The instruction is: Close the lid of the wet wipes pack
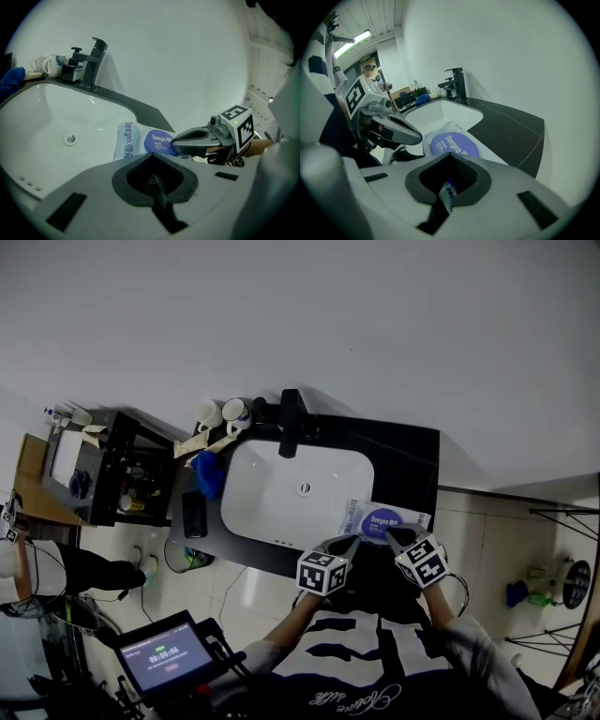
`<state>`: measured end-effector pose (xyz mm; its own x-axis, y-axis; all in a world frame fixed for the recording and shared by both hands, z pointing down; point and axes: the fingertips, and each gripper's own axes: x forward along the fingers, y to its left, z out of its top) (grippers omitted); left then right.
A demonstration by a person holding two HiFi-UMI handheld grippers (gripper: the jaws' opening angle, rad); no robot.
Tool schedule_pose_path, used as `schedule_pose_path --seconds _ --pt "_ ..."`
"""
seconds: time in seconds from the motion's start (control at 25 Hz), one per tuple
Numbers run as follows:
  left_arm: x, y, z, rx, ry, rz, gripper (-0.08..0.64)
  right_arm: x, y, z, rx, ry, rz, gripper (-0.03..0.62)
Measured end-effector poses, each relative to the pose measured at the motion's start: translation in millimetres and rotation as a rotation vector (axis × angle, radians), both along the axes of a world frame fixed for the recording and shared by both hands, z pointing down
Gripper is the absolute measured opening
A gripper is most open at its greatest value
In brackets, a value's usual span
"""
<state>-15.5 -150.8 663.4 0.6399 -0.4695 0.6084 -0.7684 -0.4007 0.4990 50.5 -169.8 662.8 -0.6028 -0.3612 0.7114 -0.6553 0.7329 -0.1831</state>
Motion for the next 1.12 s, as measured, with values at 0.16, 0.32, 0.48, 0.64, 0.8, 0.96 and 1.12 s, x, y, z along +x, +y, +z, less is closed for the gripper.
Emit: schedule_pose_path --seconds 0.16,0.32,0.48,0.64,0.8,0.96,1.12 --pt "-4 5 -9 0.007 0.01 0.019 -0.002 -2 0 -3 0.03 0.034 0.012 -0.002" --pt "-5 2 -9 0.044 0.026 0.031 -0.002 2 -3 -5 0.074 0.009 0.11 -0.002" --pt "-12 14 -35 0.088 0.06 0.041 -0.002 -1 13 -38 0.09 -0.117 0.24 -0.002" --pt "-22 31 -63 0.141 0.109 0.045 -0.002 -5 34 -65 0.131 -0.19 0.354 -0.002" --pt "-37 48 -73 0.168 0.167 0.035 -0.002 -21 55 -75 0.174 -0.257 0.429 -0.002" --pt "-37 104 -96 0.186 0.216 0.068 -0.002 -24 119 -106 0.205 -0.324 0.504 -0.002" --pt "-39 138 -93 0.176 0.221 0.101 -0.002 -31 159 -110 0.202 -0.349 0.537 -0.002"
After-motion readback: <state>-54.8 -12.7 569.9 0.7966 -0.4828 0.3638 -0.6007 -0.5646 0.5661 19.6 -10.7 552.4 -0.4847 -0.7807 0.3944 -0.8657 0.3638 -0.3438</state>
